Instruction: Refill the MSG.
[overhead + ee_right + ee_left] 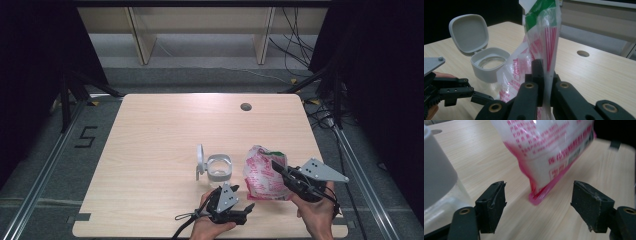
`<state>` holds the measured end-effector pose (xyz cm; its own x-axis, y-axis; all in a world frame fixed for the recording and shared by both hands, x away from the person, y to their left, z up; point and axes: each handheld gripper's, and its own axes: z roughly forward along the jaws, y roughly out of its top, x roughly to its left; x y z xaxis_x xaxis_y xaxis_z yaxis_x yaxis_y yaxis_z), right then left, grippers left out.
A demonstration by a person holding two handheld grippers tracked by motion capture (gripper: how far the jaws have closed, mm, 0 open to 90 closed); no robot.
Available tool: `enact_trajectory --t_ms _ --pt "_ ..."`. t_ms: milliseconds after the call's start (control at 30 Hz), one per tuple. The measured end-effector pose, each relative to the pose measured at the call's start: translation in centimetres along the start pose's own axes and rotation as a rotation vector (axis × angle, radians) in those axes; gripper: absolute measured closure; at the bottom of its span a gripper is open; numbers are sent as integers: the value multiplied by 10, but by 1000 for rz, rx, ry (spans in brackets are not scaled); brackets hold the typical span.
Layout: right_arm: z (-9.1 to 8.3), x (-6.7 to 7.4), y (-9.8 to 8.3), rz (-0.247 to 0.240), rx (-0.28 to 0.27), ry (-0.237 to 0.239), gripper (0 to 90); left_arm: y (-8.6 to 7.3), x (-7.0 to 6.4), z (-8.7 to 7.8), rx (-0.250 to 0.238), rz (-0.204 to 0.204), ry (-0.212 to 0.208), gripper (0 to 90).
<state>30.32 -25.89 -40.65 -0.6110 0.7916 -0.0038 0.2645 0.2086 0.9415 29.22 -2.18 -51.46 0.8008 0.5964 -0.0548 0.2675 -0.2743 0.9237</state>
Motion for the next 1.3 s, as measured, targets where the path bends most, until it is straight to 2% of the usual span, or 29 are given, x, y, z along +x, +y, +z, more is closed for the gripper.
enact_trajectory --t_ms 33,67,100,133,200,233,267,300,333,400,433,467,533,567,600,633,667,700,800,833,867,900,933,967,1000,1067,1100,1167,1300 --pt "1 1 2 -36 -1 4 900 -1 -1 -1 -11 20 27 262" --pt "1 1 2 -36 -1 4 900 -1 -1 -1 -11 20 27 257" --pt "0 4 4 -46 -3 -2 900 -2 1 -2 19 18 27 253" --pt "1 5 5 -43 -7 16 900 -2 1 -2 19 18 27 255" --pt "0 7 7 -57 -3 7 900 -4 2 -1 25 3 20 253" --pt "-1 9 11 -73 -18 -2 900 -4 2 1 11 -9 8 252" --pt "-1 10 13 -78 -29 -7 900 -3 2 0 1 -32 15 254" --pt "-3 12 15 -71 -12 6 900 -3 2 0 1 -41 18 255" --pt "-3 14 17 -66 -22 8 900 -3 2 -2 18 -10 25 255" --pt "-5 15 19 -82 -18 6 900 -3 -1 -3 13 -15 32 257" --pt "-7 18 25 -105 -46 4 900 -2 -4 -2 13 -27 19 256" --pt "-7 18 25 -105 -46 4 900 -2 -4 -2 13 -27 19 256" --pt "-11 20 30 -105 -65 10 900 -2 -4 -3 32 -16 27 256" --pt "-15 23 37 -104 -66 29 900 -1 -5 -2 33 -10 26 254" --pt "-15 23 37 -104 -66 29 900 0 -5 -2 32 -12 29 254" --pt "-15 25 40 -107 -85 41 900 1 -6 -1 23 -16 20 254" --pt "-18 28 47 -122 -95 43 900 3 -6 -2 40 8 34 255" --pt "-18 30 50 -129 -98 57 900 3 -7 -1 37 -2 35 261" --pt "-18 35 56 -139 -101 67 900 5 -8 0 44 5 35 279" --pt "-19 36 59 -153 -94 69 900 5 -10 1 19 -13 29 279" --pt "-18 38 61 -167 -94 72 900 5 -9 1 20 -1 25 315" --pt "-18 41 62 -151 -87 83 900 6 -10 1 2 -7 13 359" --pt "-16 42 64 -166 -93 92 900 6 -10 0 -30 -6 14 516" --pt "-15 43 63 -148 -88 88 900 6 -9 -3 -40 3 22 573" --pt "-13 44 62 -127 -76 113 900 6 -10 -2 -72 -3 22 590" --pt "-11 44 61 -125 -80 113 900 6 -9 -3 -61 13 37 616" --pt "-7 43 60 -139 -91 104 900 5 -6 -2 -60 -3 26 681" --pt "-4 44 60 -141 -83 107 900 3 -5 -1 -61 -20 18 693" --pt "3 45 63 -146 -82 98 900 5 -6 3 -68 -15 14 714"
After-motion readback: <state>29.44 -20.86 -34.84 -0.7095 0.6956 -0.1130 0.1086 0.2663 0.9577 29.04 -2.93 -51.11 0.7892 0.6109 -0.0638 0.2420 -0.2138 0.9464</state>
